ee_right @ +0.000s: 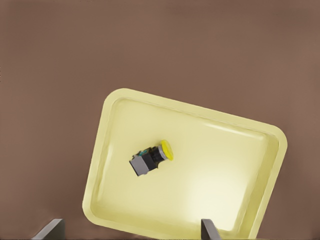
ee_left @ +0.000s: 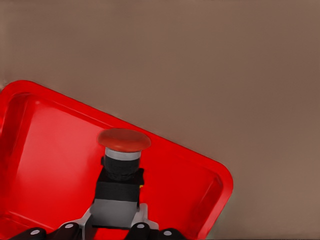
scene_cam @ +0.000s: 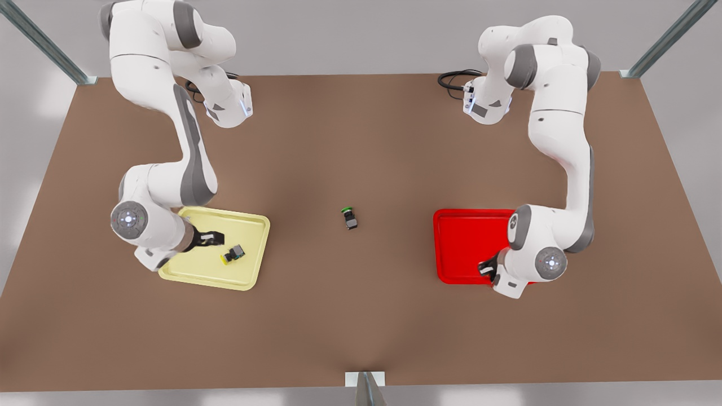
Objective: Place the switches on the corresponding trays according to their colors
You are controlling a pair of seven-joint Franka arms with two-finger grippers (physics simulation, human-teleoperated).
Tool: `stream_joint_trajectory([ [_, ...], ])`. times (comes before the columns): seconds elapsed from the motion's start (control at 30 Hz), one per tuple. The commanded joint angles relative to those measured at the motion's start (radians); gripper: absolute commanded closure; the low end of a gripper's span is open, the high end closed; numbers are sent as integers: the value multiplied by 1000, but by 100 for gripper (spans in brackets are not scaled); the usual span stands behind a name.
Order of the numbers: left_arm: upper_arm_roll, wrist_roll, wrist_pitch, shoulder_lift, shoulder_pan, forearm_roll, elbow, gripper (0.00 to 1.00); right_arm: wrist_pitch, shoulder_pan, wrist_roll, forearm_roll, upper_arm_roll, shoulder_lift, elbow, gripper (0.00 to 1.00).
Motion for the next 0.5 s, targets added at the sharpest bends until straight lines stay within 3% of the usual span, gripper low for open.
stream_joint_trajectory([
  [0.0,13,52,-1,-1,0,-78,0,58,-33,0,0,-12,1,0,28,0],
  [0.03,37,208,-2,-1,6,-78,-2,57,-99,2,4,-24,4,-12,74,0],
  [0.07,44,300,-16,0,7,-78,-3,57,-90,-20,13,-61,59,-61,56,0],
  [0.1,53,302,-30,0,14,-78,-3,57,-87,-133,135,-141,215,-127,7,0],
  [0.13,54,316,-38,3,15,-76,-6,57,-93,-210,163,-162,306,-193,-56,0],
  [0.4,53,307,42,-16,-16,-81,-229,55,-136,-216,172,-162,306,-213,-59,0],
  [0.43,53,306,71,-13,-19,-81,-247,45,-136,-216,172,-162,307,-213,-57,0],
  [0.47,53,300,70,-13,-20,-85,-247,0,-143,-218,172,-162,306,-218,-57,0],
])
